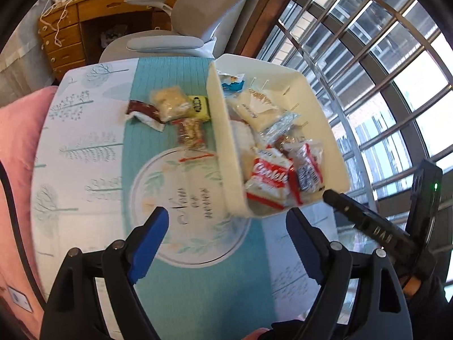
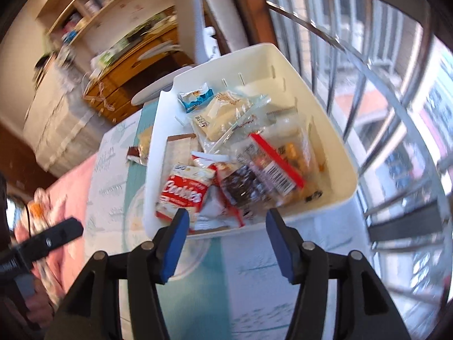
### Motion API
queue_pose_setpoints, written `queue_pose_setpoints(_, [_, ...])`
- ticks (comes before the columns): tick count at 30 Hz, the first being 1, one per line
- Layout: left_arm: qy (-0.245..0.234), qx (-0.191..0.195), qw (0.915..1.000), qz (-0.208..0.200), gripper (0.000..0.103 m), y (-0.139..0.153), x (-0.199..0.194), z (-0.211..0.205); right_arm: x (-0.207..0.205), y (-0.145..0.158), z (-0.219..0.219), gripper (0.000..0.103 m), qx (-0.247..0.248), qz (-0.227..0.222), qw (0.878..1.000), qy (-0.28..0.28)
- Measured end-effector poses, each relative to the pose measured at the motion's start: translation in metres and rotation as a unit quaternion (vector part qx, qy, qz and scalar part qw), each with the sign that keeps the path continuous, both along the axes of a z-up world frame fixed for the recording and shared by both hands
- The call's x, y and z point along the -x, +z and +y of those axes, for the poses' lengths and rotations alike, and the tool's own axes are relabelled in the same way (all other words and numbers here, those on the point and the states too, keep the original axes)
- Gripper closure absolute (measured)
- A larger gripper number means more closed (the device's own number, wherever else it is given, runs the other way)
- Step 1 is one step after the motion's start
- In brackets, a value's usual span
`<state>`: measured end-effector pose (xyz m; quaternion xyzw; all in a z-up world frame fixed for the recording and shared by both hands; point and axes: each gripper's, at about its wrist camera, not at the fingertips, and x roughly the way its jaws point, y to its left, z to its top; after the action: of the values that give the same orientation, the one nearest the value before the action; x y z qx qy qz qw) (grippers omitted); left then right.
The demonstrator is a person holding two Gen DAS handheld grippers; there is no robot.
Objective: Organize snacks
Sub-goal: 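Open both tools to drop the packs into the basket, then move both tools back over the remaining snacks beside the basket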
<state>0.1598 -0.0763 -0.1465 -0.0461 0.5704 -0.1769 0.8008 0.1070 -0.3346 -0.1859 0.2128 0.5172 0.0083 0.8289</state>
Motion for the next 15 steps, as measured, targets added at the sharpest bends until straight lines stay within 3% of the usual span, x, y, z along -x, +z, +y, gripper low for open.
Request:
queue_pose_setpoints(7, [-0.042, -0.022, 0.9989, -0.005, 0.019, 0.012, -0.011, 0.052, 0.015, 0.006, 0.032, 0.040, -0.058, 0.027, 0.992, -0.104])
queue_pose_setpoints(15, [-0.078, -0.053, 0.9954, -0.015, 0.019, 0.015, -0.036, 0.107, 0.023, 0.008, 0.079, 0.037, -0.107, 0.052, 0.972, -0.204])
